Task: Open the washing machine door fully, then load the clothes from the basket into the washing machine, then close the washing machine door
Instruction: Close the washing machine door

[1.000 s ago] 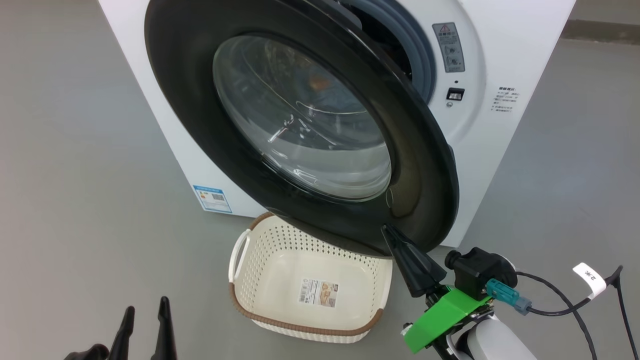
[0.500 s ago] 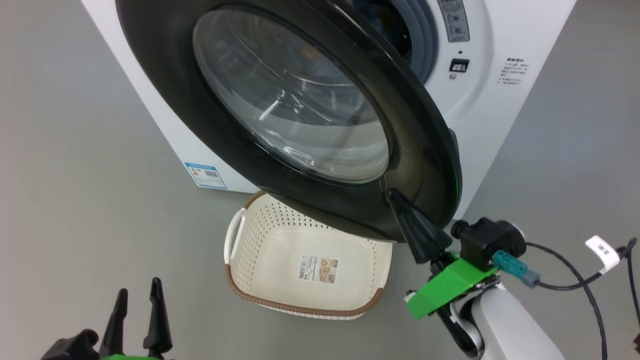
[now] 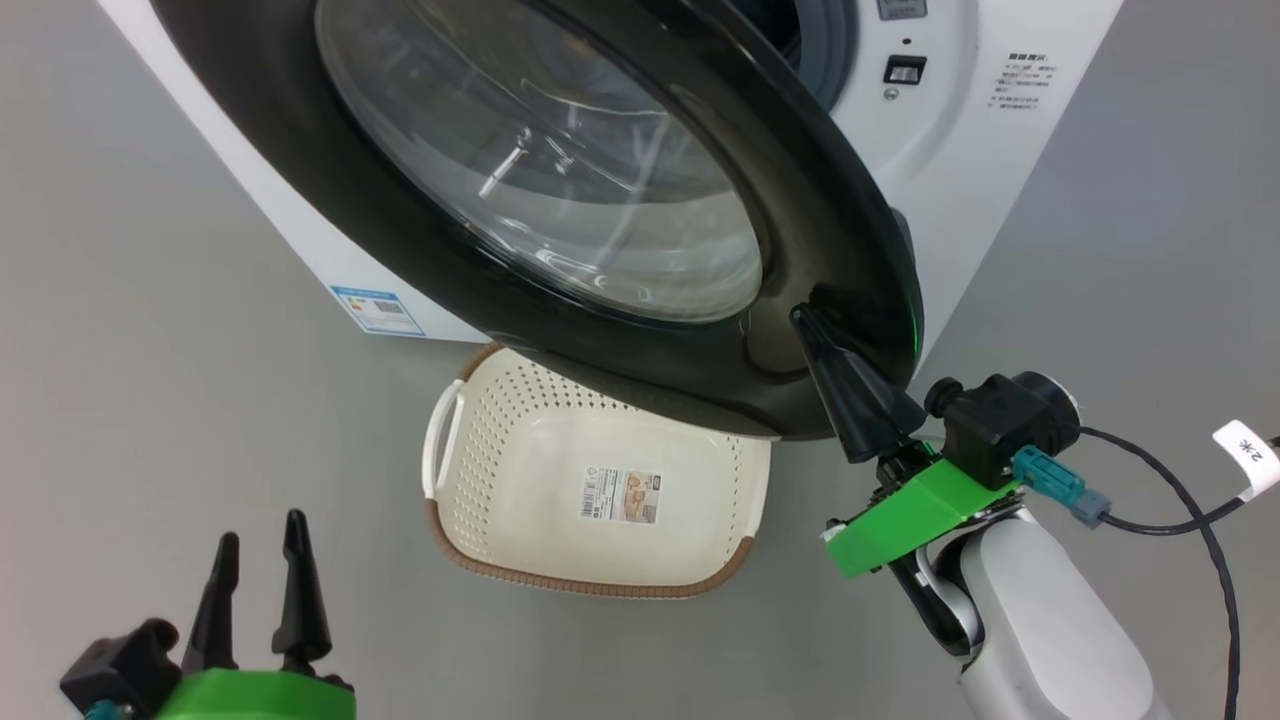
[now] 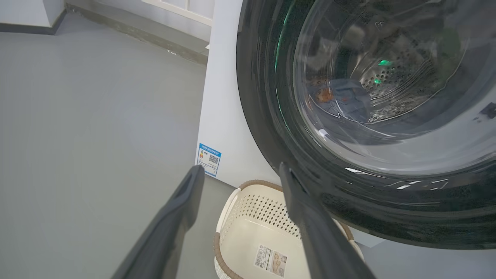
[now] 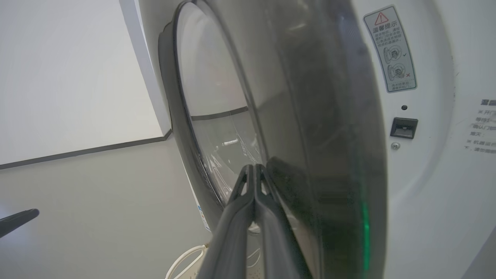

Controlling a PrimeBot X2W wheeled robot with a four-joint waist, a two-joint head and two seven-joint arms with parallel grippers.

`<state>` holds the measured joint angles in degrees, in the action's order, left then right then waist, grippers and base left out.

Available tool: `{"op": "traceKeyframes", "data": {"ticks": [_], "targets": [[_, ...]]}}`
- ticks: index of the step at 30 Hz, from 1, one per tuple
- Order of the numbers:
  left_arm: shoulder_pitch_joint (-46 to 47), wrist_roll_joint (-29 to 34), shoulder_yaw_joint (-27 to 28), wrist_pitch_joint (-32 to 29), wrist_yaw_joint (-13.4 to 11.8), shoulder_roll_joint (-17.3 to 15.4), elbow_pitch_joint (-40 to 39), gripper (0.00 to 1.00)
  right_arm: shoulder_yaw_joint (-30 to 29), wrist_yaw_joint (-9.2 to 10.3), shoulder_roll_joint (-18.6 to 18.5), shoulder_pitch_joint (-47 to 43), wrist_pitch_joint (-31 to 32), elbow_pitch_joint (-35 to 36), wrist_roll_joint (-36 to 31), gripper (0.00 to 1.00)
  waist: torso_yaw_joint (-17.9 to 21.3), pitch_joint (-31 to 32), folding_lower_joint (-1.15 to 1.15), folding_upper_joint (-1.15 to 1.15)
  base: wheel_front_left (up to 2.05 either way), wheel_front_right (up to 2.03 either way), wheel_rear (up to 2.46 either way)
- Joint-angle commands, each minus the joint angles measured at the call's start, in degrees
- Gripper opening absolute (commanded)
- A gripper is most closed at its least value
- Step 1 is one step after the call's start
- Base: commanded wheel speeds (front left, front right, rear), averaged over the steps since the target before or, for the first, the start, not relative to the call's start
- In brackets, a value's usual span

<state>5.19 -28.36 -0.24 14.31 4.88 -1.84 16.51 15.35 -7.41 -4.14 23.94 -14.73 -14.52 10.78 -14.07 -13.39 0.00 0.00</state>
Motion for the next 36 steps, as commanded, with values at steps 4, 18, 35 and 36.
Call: {"op": "traceKeyframes", "data": {"ticks": [4,18,35,36], "targets": [[2.6,-0.4,1.8,0.7,0.7,-1.0,-1.2,1.00,-1.1,-0.08,0.4,2.9,-0.3,2.1,-0.3,0.00,0.7,-1.8,0.00,0.00,0.00,0.00,0.00],[6.6,-0.6,1.7,0.7,1.7,-1.0,-1.1,1.00,-4.3,-0.08,0.2,12.2,-0.3,1.4,-2.3,0.00,0.2,-8.6,0.00,0.00,0.00,0.00,0.00],[10.3,-1.3,0.4,0.7,2.4,-1.0,-0.1,1.00,-9.4,-0.08,-3.6,24.9,-0.3,-3.9,-5.2,0.00,-1.2,-11.7,0.00,0.00,0.00,0.00,0.00],[10.3,-1.2,0.4,0.7,2.4,-1.0,0.0,1.00,-9.6,-0.08,-3.5,24.8,-0.3,-4.1,-5.2,0.00,-1.1,-11.4,0.00,0.00,0.00,0.00,0.00]]}}
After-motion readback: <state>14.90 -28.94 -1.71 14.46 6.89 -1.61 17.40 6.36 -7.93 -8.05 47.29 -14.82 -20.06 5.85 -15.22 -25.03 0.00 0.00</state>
